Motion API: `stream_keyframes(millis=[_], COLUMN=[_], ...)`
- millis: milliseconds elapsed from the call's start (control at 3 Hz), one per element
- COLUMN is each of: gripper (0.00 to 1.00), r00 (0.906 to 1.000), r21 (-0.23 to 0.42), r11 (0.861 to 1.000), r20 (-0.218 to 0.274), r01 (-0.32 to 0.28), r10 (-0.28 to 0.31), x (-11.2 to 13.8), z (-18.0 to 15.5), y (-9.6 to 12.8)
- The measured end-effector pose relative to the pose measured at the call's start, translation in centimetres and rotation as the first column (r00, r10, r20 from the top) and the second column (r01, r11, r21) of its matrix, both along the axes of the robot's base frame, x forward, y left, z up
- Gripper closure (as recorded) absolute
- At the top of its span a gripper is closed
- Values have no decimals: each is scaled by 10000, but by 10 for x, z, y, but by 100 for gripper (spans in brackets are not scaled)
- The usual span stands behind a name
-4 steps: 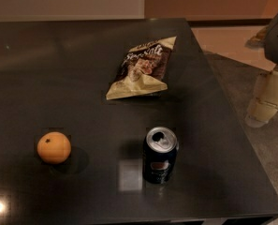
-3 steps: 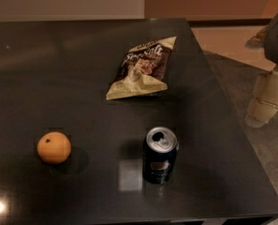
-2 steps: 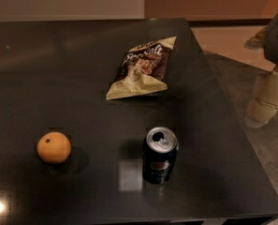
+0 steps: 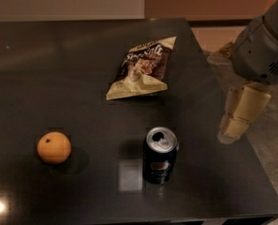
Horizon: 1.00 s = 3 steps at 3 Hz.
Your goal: Move pepsi can near orange
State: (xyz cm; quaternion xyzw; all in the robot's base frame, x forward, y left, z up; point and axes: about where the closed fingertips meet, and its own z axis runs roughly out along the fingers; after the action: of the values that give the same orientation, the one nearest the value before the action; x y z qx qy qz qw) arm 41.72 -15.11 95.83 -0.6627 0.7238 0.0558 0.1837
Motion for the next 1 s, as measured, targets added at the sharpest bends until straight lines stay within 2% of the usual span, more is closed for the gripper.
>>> stream_keyframes(millis=[333,667,1000], gripper=[0,0,0], r00=[9966,9862,9704], r21=[584,926,1164], r11=[9953,9836,9680], r20=[-221,-456,-691], r01=[-774,-1547,-2224], r10=[788,1594,2313], x=[-12,-28,-45], z=[-7,-17,-31], y=[26,46,63])
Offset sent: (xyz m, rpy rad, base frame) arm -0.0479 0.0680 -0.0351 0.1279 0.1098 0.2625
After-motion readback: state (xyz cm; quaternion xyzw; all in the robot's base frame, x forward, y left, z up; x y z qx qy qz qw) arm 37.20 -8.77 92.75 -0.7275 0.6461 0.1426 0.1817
